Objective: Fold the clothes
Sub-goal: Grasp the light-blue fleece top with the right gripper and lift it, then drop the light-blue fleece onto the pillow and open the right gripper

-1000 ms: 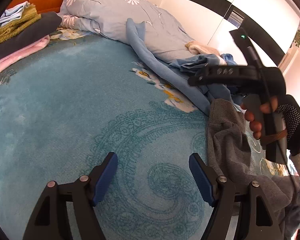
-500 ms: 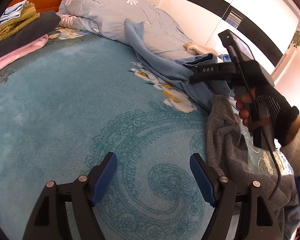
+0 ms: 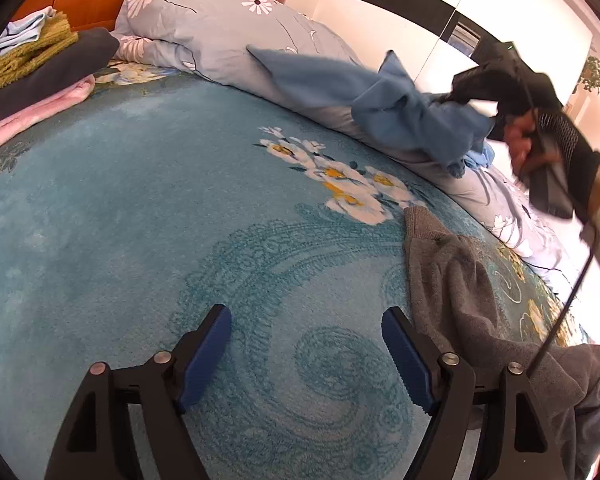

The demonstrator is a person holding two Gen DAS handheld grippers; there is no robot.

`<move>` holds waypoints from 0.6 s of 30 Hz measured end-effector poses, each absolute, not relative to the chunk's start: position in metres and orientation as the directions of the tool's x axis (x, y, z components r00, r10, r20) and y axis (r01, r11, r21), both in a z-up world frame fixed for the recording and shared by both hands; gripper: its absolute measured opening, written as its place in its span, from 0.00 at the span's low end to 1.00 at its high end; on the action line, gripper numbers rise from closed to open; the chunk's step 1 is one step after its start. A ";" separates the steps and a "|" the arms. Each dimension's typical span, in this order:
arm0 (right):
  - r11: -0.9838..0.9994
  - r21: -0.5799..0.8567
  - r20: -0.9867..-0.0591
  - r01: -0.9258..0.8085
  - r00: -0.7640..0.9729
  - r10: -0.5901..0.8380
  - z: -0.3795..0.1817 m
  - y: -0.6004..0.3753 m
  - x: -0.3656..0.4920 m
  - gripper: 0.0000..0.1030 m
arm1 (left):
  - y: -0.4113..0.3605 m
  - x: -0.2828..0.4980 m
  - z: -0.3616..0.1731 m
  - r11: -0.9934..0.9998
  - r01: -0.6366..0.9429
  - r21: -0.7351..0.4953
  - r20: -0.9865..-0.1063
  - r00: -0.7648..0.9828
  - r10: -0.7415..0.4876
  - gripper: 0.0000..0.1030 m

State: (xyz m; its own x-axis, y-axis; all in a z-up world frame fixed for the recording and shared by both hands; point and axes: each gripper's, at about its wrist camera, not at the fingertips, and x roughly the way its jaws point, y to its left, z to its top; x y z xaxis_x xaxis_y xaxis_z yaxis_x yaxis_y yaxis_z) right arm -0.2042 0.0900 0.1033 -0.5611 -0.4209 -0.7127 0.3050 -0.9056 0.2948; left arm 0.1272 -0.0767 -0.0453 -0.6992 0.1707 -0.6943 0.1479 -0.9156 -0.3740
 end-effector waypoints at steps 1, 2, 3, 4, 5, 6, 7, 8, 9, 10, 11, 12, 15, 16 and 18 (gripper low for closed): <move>-0.908 0.313 -0.684 0.277 -0.598 -0.418 0.118 0.100 -0.211 0.24 | -0.076 0.127 -0.046 -0.916 0.145 -0.374 -0.693 -0.700 0.172 0.81; -0.914 0.321 -0.655 0.247 -0.639 -0.403 0.133 0.112 -0.218 0.24 | -0.076 0.127 -0.046 -0.916 0.142 -0.376 -0.691 -0.701 0.175 0.82; -0.923 0.319 -0.631 0.213 -0.679 -0.375 0.146 0.126 -0.222 0.24 | -0.076 0.127 -0.046 -0.915 0.140 -0.378 -0.689 -0.702 0.177 0.82; -0.932 0.315 -0.607 0.177 -0.717 -0.341 0.159 0.141 -0.226 0.24 | -0.076 0.127 -0.047 -0.915 0.138 -0.379 -0.688 -0.703 0.179 0.83; -0.940 0.312 -0.583 0.140 -0.753 -0.306 0.173 0.156 -0.230 0.24 | -0.076 0.127 -0.047 -0.915 0.137 -0.380 -0.687 -0.704 0.180 0.83; -0.945 0.311 -0.557 0.103 -0.786 -0.269 0.186 0.170 -0.233 0.24 | -0.076 0.127 -0.047 -0.915 0.136 -0.380 -0.686 -0.705 0.181 0.84; -0.951 0.300 -0.555 0.068 -0.798 -0.233 0.188 0.181 -0.238 0.24 | -0.076 0.127 -0.047 -0.915 0.134 -0.381 -0.685 -0.705 0.182 0.84; -0.957 0.287 -0.562 0.034 -0.803 -0.197 0.187 0.190 -0.243 0.24 | -0.076 0.127 -0.048 -0.915 0.133 -0.382 -0.684 -0.706 0.183 0.85; -0.962 0.273 -0.568 0.000 -0.807 -0.161 0.186 0.199 -0.247 0.25 | -0.075 0.126 -0.048 -0.915 0.132 -0.383 -0.683 -0.707 0.184 0.85; -0.965 0.258 -0.573 -0.034 -0.810 -0.125 0.184 0.208 -0.252 0.25 | -0.075 0.126 -0.048 -0.914 0.130 -0.383 -0.682 -0.707 0.185 0.86; -0.967 0.244 -0.578 -0.068 -0.811 -0.089 0.183 0.218 -0.257 0.25 | -0.075 0.126 -0.048 -0.914 0.129 -0.384 -0.681 -0.708 0.186 0.87; -0.966 0.245 -0.596 -0.088 -0.799 -0.079 0.172 0.221 -0.261 0.25 | -0.075 0.126 -0.048 -0.914 0.127 -0.385 -0.680 -0.709 0.187 0.87; -0.957 0.260 -0.660 -0.129 -0.747 -0.079 0.130 0.230 -0.271 0.26 | -0.074 0.126 -0.049 -0.914 0.123 -0.387 -0.677 -0.711 0.190 0.88; -0.955 0.262 -0.679 -0.139 -0.730 -0.081 0.117 0.235 -0.274 0.26 | -0.074 0.126 -0.049 -0.914 0.122 -0.388 -0.676 -0.712 0.192 0.88; -0.957 0.253 -0.703 -0.142 -0.706 -0.081 0.097 0.239 -0.275 0.30 | -0.074 0.126 -0.049 -0.912 0.120 -0.391 -0.673 -0.714 0.195 0.88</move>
State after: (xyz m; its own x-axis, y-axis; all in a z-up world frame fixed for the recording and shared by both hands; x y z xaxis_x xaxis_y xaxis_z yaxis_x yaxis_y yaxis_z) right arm -0.2755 0.2386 0.0966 -0.7065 -0.0813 -0.7031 -0.1421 -0.9568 0.2535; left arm 0.1259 -0.0744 -0.0493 -0.7136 0.1950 -0.6729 0.1196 -0.9124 -0.3913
